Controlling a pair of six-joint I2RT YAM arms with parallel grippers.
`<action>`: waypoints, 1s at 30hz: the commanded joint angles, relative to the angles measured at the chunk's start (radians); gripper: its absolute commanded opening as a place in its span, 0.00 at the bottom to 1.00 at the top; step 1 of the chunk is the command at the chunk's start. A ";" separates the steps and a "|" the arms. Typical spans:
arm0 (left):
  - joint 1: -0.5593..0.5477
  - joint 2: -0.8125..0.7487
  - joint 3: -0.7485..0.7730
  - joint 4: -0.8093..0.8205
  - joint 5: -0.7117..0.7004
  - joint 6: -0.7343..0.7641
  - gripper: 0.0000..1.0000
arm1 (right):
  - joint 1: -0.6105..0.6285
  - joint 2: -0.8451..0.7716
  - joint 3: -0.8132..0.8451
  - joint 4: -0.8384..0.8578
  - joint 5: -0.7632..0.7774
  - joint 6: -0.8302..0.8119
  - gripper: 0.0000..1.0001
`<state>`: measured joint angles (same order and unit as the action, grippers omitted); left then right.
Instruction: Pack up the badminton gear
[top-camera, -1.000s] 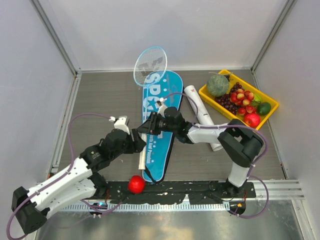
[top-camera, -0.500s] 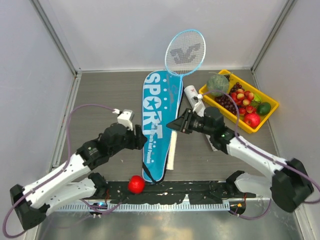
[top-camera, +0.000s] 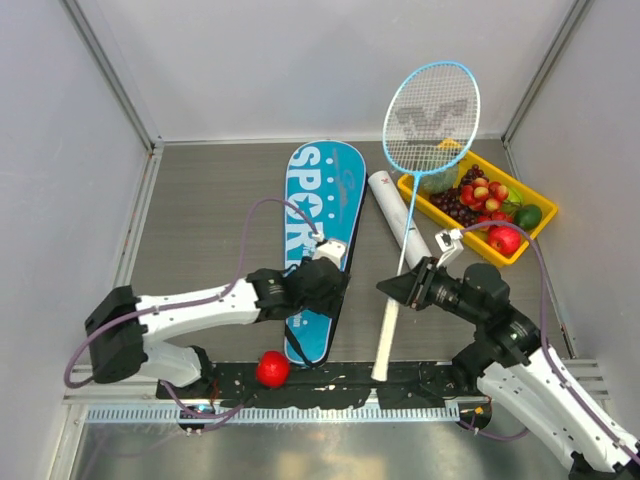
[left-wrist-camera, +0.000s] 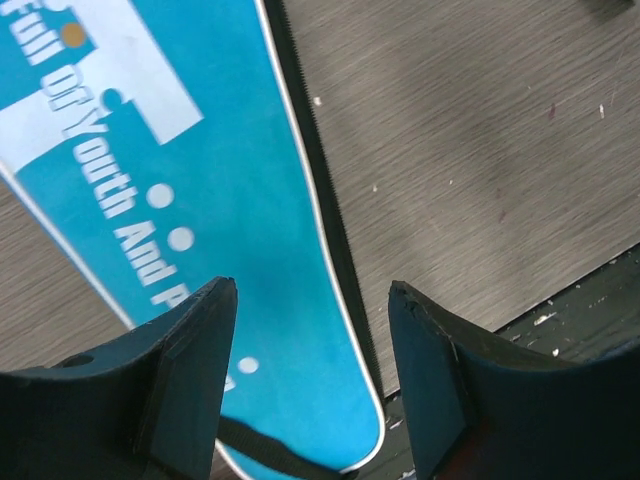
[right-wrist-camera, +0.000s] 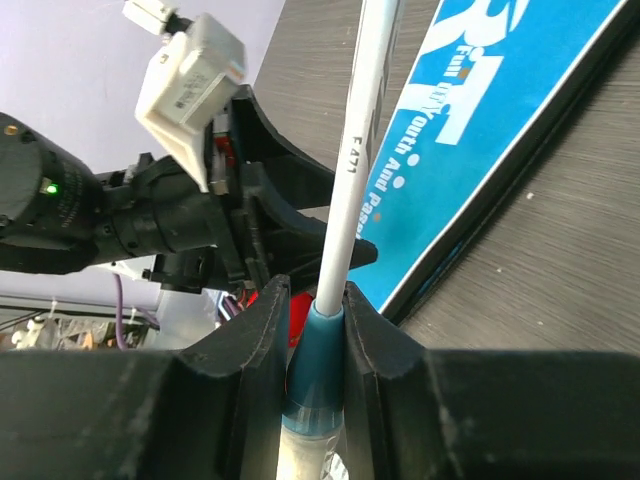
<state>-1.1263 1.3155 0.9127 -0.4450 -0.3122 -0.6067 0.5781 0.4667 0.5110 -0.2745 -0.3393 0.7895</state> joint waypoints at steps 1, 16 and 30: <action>-0.049 0.118 0.095 0.029 -0.091 -0.022 0.66 | -0.006 -0.095 0.050 -0.140 0.083 -0.068 0.05; -0.075 0.433 0.238 -0.034 -0.225 -0.013 0.63 | -0.006 -0.220 0.021 -0.230 0.102 -0.072 0.05; -0.078 0.481 0.255 -0.063 -0.274 -0.018 0.57 | -0.006 -0.227 0.008 -0.215 0.094 -0.062 0.05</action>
<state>-1.1980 1.7939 1.1446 -0.5026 -0.5495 -0.6174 0.5739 0.2481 0.5190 -0.5579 -0.2512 0.7357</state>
